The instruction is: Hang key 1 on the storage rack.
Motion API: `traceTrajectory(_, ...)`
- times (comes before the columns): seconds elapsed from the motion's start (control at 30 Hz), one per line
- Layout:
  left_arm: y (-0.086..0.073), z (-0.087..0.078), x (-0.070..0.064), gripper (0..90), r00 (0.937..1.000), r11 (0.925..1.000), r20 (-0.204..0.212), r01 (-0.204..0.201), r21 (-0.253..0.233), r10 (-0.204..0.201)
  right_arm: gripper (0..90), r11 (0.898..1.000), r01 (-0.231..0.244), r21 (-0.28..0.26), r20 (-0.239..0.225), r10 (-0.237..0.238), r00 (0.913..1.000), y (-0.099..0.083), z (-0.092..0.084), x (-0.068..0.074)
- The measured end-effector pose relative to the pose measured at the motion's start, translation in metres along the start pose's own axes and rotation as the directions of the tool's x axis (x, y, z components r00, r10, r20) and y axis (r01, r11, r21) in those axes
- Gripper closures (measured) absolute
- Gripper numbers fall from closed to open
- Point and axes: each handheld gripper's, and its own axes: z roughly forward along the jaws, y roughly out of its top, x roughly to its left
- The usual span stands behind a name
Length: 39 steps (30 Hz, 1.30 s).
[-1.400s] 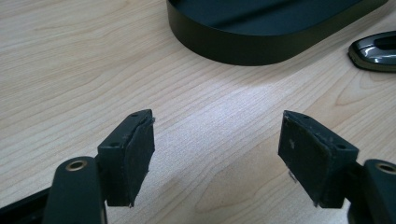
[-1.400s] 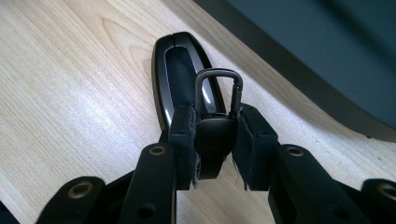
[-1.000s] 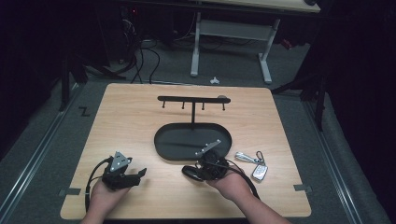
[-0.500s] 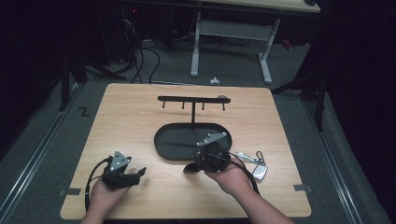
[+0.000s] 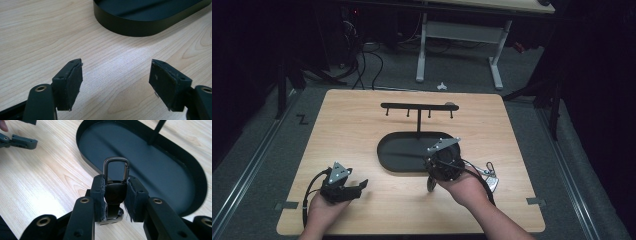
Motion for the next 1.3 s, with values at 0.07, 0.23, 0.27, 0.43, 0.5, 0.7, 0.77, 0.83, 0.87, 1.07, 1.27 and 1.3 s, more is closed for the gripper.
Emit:
traceTrajectory(0.07, 0.0, -0.001, 0.0, 27.3, 1.0, 1.0, -0.001, 0.004, -0.002, -0.004, 70.3, 1.0, -0.002, 0.002, 0.005, 0.002, 1.0, 0.0, -0.003, -0.002)
traceTrajectory(0.23, 0.0, 0.0, 0.001, 27.3, 1.0, 1.0, -0.001, 0.003, -0.003, -0.003, 70.3, 1.0, 0.005, 0.023, 0.018, -0.006, 0.9998, 0.003, -0.01, -0.005)
traceTrajectory(0.27, 0.0, 0.0, 0.001, 27.3, 1.0, 1.0, 0.002, 0.003, 0.0, -0.003, 70.2, 1.0, 0.006, 0.028, 0.021, -0.007, 0.9997, 0.005, -0.012, -0.005)
traceTrajectory(0.43, 0.0, 0.001, 0.002, 27.3, 1.0, 1.0, 0.003, -0.001, 0.005, 0.001, 70.2, 0.999, -0.012, 0.045, 0.041, 0.01, 0.9991, 0.014, -0.019, -0.011)
traceTrajectory(0.5, 0.0, 0.001, 0.002, 27.3, 1.0, 1.0, 0.003, 0.001, 0.008, -0.001, 70.2, 0.998, -0.022, 0.054, 0.042, 0.019, 0.9989, 0.019, -0.021, -0.015)
traceTrajectory(0.7, 0.0, 0.0, 0.002, 27.3, 1.0, 1.0, 0.003, 0.0, 0.005, 0.0, 70.2, 0.997, -0.015, 0.072, 0.069, 0.01, 0.9975, 0.031, -0.024, -0.019)
traceTrajectory(0.77, 0.0, 0.0, 0.003, 27.3, 1.0, 1.0, 0.003, -0.001, 0.006, 0.001, 70.2, 0.997, -0.015, 0.077, 0.077, 0.009, 0.997, 0.035, -0.023, -0.019)
traceTrajectory(0.83, 0.0, 0.0, 0.003, 27.2, 1.0, 1.0, 0.004, 0.001, 0.004, -0.001, 70.2, 0.997, -0.009, 0.082, 0.081, 0.002, 0.9967, 0.039, -0.02, -0.021)
traceTrajectory(0.87, 0.0, 0.0, 0.003, 27.3, 1.0, 1.0, 0.004, 0.002, 0.004, -0.002, 70.2, 0.997, -0.011, 0.082, 0.082, 0.005, 0.9966, 0.04, -0.019, -0.021)
traceTrajectory(1.07, 0.0, -0.001, 0.004, 27.3, 1.0, 1.0, 0.006, 0.004, 0.006, -0.004, 70.2, 0.997, -0.029, 0.073, 0.097, 0.022, 0.9951, 0.048, -0.013, -0.029)
traceTrajectory(1.27, 0.0, 0.0, 0.003, 27.3, 1.0, 1.0, 0.006, 0.002, 0.004, -0.002, 70.2, 0.996, -0.052, 0.068, 0.107, 0.044, 0.9933, 0.056, -0.008, -0.037)
traceTrajectory(1.3, 0.0, 0.0, 0.003, 27.3, 1.0, 1.0, 0.006, 0.002, 0.004, -0.002, 70.2, 0.996, -0.052, 0.069, 0.108, 0.044, 0.9931, 0.058, -0.006, -0.038)
